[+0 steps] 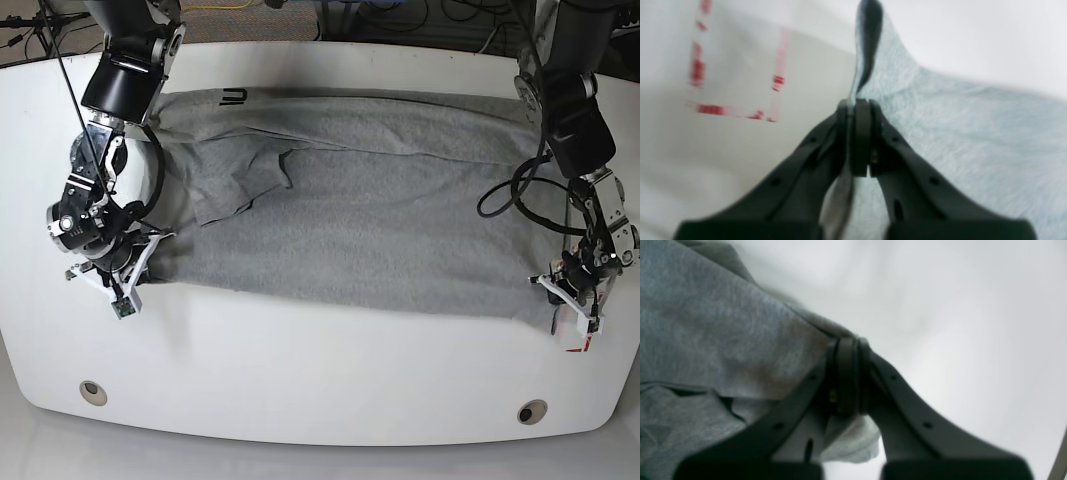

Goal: Fold the T-shirt properly
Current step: 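Lift the shirt edge with both grippers and fold it over the body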

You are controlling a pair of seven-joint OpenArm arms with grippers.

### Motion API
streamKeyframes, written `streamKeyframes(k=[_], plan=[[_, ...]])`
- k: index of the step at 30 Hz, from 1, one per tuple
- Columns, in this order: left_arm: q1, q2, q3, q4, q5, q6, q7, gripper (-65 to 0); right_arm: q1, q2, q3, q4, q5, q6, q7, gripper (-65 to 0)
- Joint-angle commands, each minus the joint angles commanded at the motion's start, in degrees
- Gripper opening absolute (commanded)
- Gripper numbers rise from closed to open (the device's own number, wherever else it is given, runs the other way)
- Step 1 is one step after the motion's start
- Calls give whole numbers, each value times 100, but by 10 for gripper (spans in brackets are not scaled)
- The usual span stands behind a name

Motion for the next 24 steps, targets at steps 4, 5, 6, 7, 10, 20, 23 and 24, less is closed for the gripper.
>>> streamKeyframes(k=[4,5,6,7,10,20,23,24], plan=[[237,0,-9,501,-88,-316,211,-644,0,0,0,308,9,0,-264,-650],[325,0,-9,695,-176,-404,308,-644,0,0,0,440,9,0,-316,-650],[404,-9,-9,844,-237,-448,387,-644,-18,0,0,536,9,0,-343,-650],[466,-9,-18,958,-281,-448,457,-644,-35,0,0,598,9,0,-387,-650],[756,-26,-44,1521,-448,-466,738,-644,-158,0,0,809,35,0,-501,-650],[1767,-44,-580,3051,-791,-492,1301,-643,-659,-9,26,1284,18,0,-545,-650],[2013,-53,-730,3367,-870,-607,1459,-642,-879,0,35,1380,0,0,-545,-650],[2136,-53,-809,3490,-870,-712,1521,-642,-967,0,35,1398,9,0,-545,-650]])
